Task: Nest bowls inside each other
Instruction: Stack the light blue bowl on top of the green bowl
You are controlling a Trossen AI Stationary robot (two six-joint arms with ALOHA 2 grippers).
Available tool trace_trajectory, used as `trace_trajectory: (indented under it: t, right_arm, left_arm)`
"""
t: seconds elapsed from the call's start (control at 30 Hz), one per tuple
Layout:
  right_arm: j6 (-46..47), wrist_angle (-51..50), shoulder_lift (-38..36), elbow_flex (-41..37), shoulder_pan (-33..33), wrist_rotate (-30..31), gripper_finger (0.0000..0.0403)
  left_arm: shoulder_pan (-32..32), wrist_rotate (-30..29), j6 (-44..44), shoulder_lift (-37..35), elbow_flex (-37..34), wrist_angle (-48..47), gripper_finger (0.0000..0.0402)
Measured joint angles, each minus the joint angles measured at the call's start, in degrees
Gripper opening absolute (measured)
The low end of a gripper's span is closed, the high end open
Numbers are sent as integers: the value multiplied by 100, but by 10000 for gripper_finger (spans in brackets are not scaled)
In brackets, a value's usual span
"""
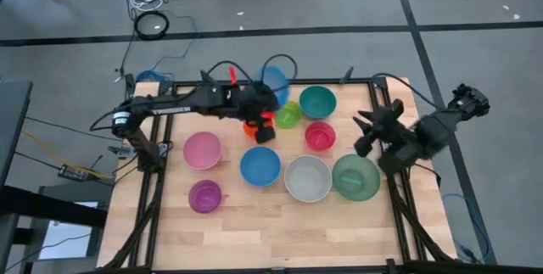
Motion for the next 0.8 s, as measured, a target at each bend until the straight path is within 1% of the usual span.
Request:
trace_trajectory:
  t: [0.13,0.23,0.33,0.5,0.6,0.67,0.8]
  right_arm:
    - [-602,792,-316,74,1070,844,96]
    - [-1370,1586,-424,74,1778,1229,96]
    - [-2363,2549,-422,74,2318,1608,96]
    - [-4446,4564,-365,76,2960,1979,96]
    - [-5670,5737,-239,76,3232,2152,96]
    - [-6425,6496,-130,76,3377,2299,96]
    - [-7593,7598,53,76,3517,2324,96]
  left_arm:
    - [-480,692,232,54,110,1186,8]
    - [-738,863,298,202,122,2133,8]
    - [-940,1045,264,552,119,2915,8]
    - [-1132,1223,147,1290,113,4087,8]
    - [-1125,1399,-46,1690,306,4282,8]
    - [-1118,1508,-172,1934,479,4189,8]
    - [-1141,2063,-522,2474,900,4536,8]
